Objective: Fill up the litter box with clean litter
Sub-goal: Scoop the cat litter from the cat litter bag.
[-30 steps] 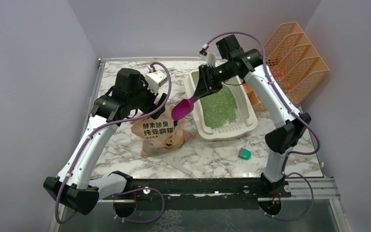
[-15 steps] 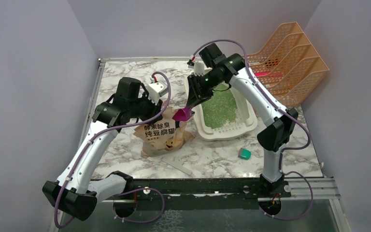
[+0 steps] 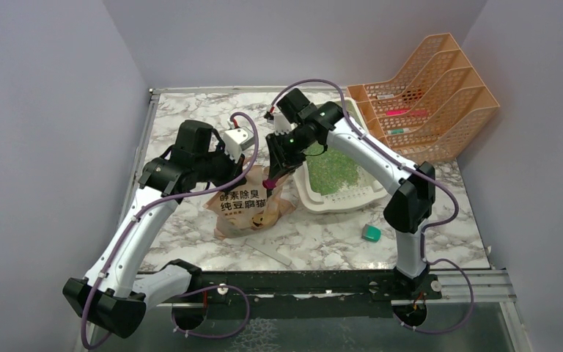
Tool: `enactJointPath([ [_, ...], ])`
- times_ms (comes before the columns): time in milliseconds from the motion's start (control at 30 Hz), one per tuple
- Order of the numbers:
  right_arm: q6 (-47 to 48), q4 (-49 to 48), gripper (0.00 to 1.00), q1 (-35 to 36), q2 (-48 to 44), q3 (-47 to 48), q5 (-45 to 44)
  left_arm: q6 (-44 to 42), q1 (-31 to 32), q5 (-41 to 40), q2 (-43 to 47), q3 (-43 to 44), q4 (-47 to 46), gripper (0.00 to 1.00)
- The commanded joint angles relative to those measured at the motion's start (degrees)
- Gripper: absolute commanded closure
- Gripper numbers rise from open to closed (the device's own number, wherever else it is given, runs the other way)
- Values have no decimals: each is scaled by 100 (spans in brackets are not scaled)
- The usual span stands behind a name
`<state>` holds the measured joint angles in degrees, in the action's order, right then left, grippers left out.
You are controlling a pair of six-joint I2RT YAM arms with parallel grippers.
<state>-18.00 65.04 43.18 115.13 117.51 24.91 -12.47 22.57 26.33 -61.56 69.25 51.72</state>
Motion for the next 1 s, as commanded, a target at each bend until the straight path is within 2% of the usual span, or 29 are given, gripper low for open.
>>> enactJointPath([
  [0, -187, -1048, 99, 146, -449, -713, 117, 104, 2, 49, -3, -79, 127, 100],
  [100, 48, -1012, 99, 107, -605, -504, 350, 100, 2, -29, 20, -49, 119, 100],
  [200, 162, -792, 99, -18, -734, -255, -38, 70, 5, -55, 46, -27, 115, 100],
  [300, 290, -196, 99, -46, -634, 168, -836, 26, 6, -52, 76, -24, 84, 100],
  [433, 445, 107, 99, -46, -484, 127, -927, -33, 2, 152, 255, -200, -163, 100],
  [633, 255, -263, 99, 108, -291, -476, -313, 100, 2, 189, 285, -369, -306, 100],
  [733, 98, -664, 99, 141, -284, -748, 402, 166, 3, 197, 284, -402, -355, 100],
  [967, -846, -2540, 99, -199, -946, -1923, 2024, 222, 2, 167, 421, -460, -526, 100],
])
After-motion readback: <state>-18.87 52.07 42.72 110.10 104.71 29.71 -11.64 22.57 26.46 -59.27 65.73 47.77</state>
